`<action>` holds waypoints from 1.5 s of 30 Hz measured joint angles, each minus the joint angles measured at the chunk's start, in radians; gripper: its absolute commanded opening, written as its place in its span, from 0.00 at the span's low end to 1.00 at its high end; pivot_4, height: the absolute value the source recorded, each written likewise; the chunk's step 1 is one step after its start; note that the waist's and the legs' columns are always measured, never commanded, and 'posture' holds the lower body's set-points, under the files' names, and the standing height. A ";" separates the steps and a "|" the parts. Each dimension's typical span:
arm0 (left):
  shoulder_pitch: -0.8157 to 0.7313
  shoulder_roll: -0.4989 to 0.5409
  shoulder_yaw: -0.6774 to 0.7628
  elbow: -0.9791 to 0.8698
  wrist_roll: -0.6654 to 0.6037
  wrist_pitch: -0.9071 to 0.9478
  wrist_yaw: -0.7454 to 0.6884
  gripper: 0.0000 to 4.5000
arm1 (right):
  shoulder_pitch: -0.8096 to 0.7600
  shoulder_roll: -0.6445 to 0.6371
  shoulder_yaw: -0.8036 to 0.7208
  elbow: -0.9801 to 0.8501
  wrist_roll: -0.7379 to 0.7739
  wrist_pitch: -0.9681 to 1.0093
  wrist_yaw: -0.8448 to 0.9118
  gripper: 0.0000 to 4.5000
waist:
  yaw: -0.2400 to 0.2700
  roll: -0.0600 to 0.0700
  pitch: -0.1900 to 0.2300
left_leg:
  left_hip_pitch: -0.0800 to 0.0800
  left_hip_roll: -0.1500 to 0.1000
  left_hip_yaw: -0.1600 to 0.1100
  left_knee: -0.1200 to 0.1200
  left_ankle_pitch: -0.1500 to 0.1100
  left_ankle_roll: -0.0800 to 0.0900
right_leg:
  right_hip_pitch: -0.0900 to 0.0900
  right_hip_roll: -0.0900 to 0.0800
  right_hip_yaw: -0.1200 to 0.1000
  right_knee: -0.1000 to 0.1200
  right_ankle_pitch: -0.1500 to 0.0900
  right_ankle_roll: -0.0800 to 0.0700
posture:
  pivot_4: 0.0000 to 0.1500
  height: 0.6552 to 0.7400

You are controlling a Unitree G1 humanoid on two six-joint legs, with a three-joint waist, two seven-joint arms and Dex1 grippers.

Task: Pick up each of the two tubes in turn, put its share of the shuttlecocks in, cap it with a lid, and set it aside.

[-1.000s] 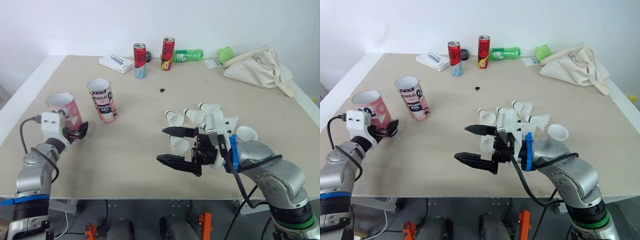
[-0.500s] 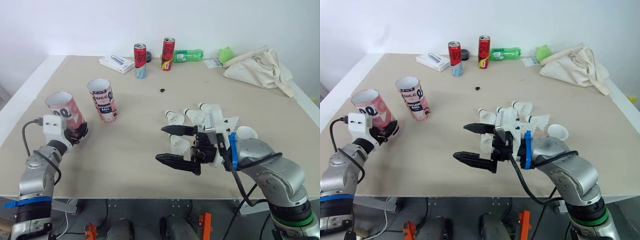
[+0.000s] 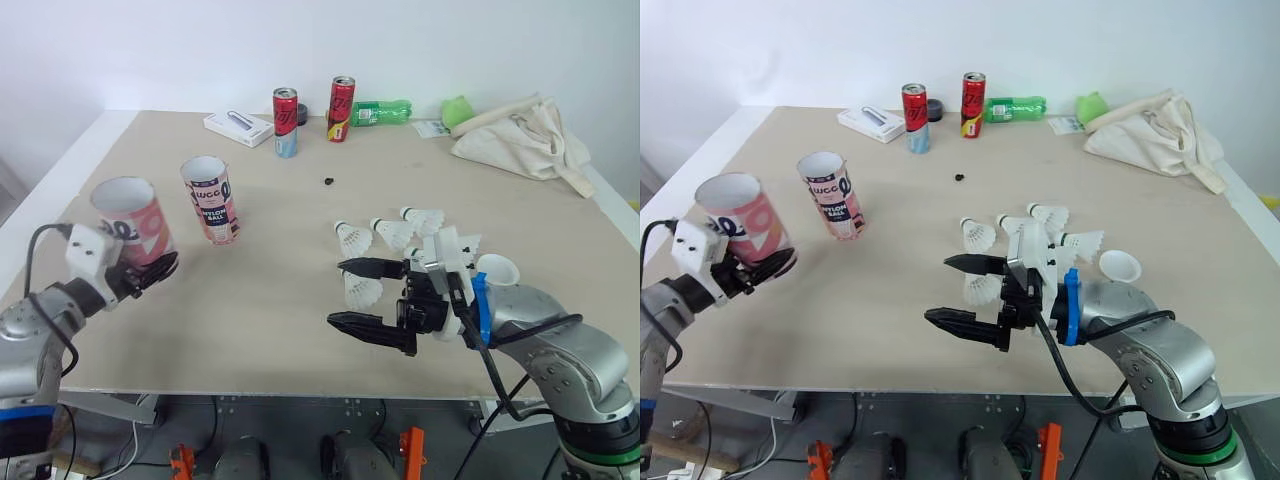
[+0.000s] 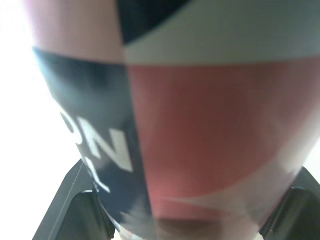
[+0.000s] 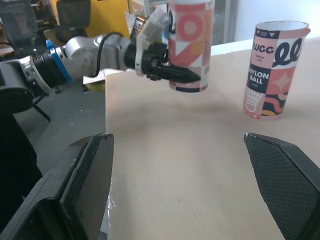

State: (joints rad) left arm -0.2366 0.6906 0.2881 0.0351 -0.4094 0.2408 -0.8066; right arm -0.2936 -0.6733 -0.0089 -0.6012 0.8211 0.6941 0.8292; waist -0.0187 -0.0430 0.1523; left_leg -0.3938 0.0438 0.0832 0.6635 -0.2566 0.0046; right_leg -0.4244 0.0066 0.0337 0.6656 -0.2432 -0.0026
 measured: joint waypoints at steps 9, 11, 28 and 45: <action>-0.026 -0.023 -0.139 0.033 0.006 0.001 -0.123 0.62 | 0.042 0.000 -0.003 -0.006 0.000 0.000 -0.024 1.00 | -0.005 0.000 0.000 | 0.000 0.001 0.002 0.000 -0.001 0.000 | -0.001 0.001 0.001 0.000 0.000 -0.002 | 1.00 1.00; -0.025 -0.020 -0.214 0.031 0.029 -0.001 -0.185 0.62 | 0.047 -0.003 -0.003 -0.007 0.000 0.000 -0.029 1.00 | -0.004 0.000 0.000 | -0.001 0.001 0.002 0.000 -0.001 0.000 | -0.001 0.001 0.002 0.000 0.000 -0.002 | 1.00 1.00; -0.371 0.023 -0.474 0.257 0.183 -0.129 -0.552 0.62 | 0.137 -0.068 -0.114 -0.021 -0.011 -0.001 -0.062 1.00 | -0.003 0.002 0.001 | -0.006 0.002 0.001 0.007 -0.002 0.003 | -0.003 0.005 0.004 0.001 0.000 0.001 | 1.00 1.00; -0.406 -0.040 -0.483 0.346 0.257 -0.289 -0.575 0.62 | 0.228 0.057 0.051 -0.030 -0.121 0.136 -0.342 1.00 | 0.001 0.006 -0.002 | -0.004 -0.001 0.002 0.010 0.001 0.006 | -0.001 0.004 0.005 0.001 0.005 0.006 | 1.00 1.00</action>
State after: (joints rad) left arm -0.6429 0.6504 -0.1946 0.3808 -0.1525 -0.0484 -1.3812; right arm -0.0654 -0.6163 0.0421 -0.6313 0.6996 0.8300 0.4876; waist -0.0172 -0.0370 0.1503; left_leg -0.3977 0.0428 0.0853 0.6730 -0.2555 0.0110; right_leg -0.4249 0.0108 0.0391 0.6669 -0.2383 0.0037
